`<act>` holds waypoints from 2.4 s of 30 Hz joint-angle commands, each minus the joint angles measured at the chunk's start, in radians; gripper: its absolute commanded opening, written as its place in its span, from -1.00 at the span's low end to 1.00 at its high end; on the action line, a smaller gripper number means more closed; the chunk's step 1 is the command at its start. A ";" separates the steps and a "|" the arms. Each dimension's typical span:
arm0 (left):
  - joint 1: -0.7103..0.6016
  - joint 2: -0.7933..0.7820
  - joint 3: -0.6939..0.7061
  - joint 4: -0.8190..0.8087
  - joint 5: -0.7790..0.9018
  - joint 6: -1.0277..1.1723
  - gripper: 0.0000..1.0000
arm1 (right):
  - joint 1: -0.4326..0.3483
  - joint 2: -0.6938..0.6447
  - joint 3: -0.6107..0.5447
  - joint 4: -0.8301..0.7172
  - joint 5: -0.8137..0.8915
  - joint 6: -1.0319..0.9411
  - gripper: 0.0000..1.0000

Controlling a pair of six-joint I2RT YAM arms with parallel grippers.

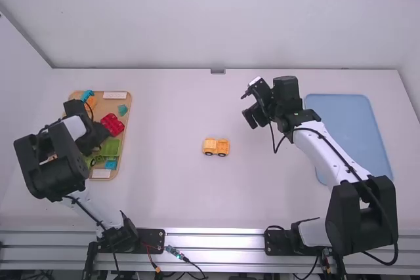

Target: Assemble lego blocks to make yellow taxi

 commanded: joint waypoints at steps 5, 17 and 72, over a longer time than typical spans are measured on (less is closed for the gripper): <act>-0.004 0.007 -0.029 0.019 0.003 0.005 0.34 | -0.003 0.009 0.007 -0.002 -0.006 0.000 0.99; -0.003 0.007 -0.029 0.032 0.003 0.004 -0.26 | -0.003 0.009 0.007 -0.001 -0.005 0.000 0.99; -1.218 -0.013 0.286 -0.086 0.372 1.247 -0.97 | -0.370 -0.135 0.005 -0.212 0.280 0.499 0.99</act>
